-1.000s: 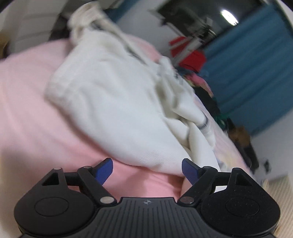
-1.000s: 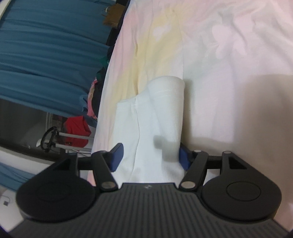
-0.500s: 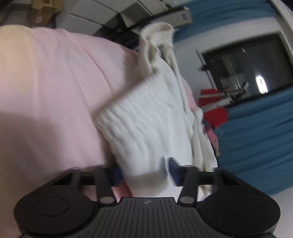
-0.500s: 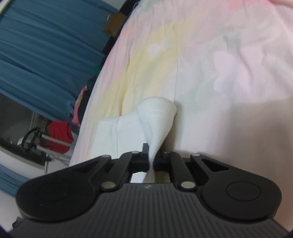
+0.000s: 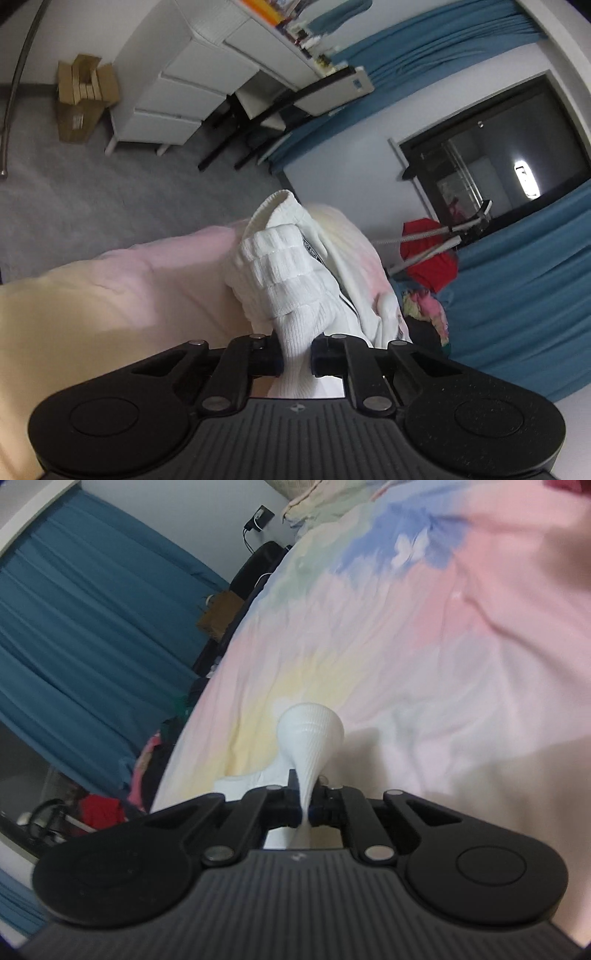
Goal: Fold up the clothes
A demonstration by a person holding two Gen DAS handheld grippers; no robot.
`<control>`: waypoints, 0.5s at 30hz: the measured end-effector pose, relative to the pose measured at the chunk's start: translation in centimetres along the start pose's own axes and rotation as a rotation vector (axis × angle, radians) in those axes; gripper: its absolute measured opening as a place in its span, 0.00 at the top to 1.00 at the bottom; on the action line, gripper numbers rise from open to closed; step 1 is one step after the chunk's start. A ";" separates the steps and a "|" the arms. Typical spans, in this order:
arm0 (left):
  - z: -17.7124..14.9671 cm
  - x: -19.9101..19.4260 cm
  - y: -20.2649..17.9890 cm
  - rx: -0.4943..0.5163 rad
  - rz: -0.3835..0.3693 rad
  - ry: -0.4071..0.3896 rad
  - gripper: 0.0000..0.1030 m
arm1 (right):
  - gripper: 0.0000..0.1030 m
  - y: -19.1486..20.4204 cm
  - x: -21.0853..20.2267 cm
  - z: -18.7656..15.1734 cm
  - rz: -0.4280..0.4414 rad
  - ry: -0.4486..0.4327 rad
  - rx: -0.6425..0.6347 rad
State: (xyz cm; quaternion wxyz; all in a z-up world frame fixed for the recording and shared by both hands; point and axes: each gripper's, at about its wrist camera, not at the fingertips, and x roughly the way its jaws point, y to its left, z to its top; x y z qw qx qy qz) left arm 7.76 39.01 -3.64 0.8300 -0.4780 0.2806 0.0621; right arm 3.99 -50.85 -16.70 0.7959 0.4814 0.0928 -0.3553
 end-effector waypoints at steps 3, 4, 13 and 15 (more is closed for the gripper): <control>0.6 -1.6 0.7 0.074 0.049 0.037 0.88 | 0.95 -0.3 -0.5 0.9 -0.035 -0.041 -0.024; 0.4 -1.7 1.2 0.103 0.074 0.044 0.88 | 0.95 -0.2 -0.5 0.7 -0.069 -0.037 -0.040; -4.4 2.0 1.0 0.372 0.300 0.050 0.52 | 0.83 0.2 0.1 -0.9 -0.192 0.045 -0.182; -5.0 1.5 0.0 0.423 0.328 0.023 0.29 | 0.55 0.8 -0.3 -1.0 -0.191 0.043 -0.208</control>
